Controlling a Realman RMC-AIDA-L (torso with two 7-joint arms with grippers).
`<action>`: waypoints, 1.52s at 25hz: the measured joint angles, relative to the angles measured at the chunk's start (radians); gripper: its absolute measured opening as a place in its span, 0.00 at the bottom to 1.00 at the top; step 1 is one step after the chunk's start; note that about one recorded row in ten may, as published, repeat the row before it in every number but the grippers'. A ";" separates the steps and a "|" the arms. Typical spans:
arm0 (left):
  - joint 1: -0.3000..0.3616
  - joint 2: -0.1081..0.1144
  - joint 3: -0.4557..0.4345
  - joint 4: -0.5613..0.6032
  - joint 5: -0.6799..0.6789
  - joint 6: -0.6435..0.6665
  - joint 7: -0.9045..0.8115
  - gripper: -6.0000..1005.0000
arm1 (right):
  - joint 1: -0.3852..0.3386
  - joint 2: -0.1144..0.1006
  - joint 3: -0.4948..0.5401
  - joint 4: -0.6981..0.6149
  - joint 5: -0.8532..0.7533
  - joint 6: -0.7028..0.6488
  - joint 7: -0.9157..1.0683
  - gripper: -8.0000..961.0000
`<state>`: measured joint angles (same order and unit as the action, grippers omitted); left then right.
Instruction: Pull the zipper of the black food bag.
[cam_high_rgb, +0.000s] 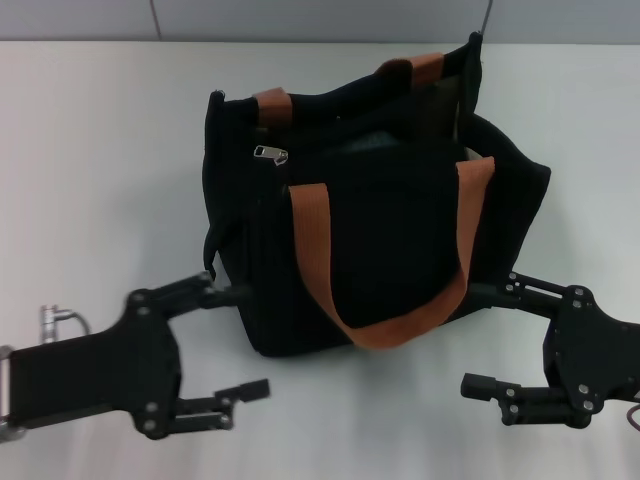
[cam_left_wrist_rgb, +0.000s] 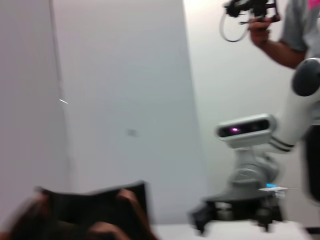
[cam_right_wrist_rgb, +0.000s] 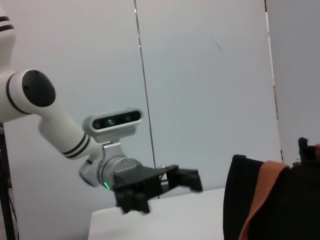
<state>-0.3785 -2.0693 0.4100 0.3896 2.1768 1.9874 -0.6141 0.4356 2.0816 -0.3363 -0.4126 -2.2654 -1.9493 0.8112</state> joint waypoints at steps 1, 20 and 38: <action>0.000 0.000 0.000 0.000 0.000 0.000 0.000 0.78 | 0.000 0.000 0.002 0.000 0.000 0.002 0.000 0.86; 0.082 -0.005 -0.146 -0.317 -0.332 -0.332 0.662 0.78 | 0.005 0.000 -0.003 0.012 0.000 -0.003 0.002 0.85; 0.020 -0.011 -0.409 -0.615 -0.335 -0.455 1.158 0.77 | 0.004 0.000 0.007 0.012 0.000 -0.009 0.004 0.85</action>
<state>-0.3582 -2.0801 0.0006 -0.2252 1.8414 1.5325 0.5439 0.4399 2.0816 -0.3294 -0.4003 -2.2656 -1.9586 0.8154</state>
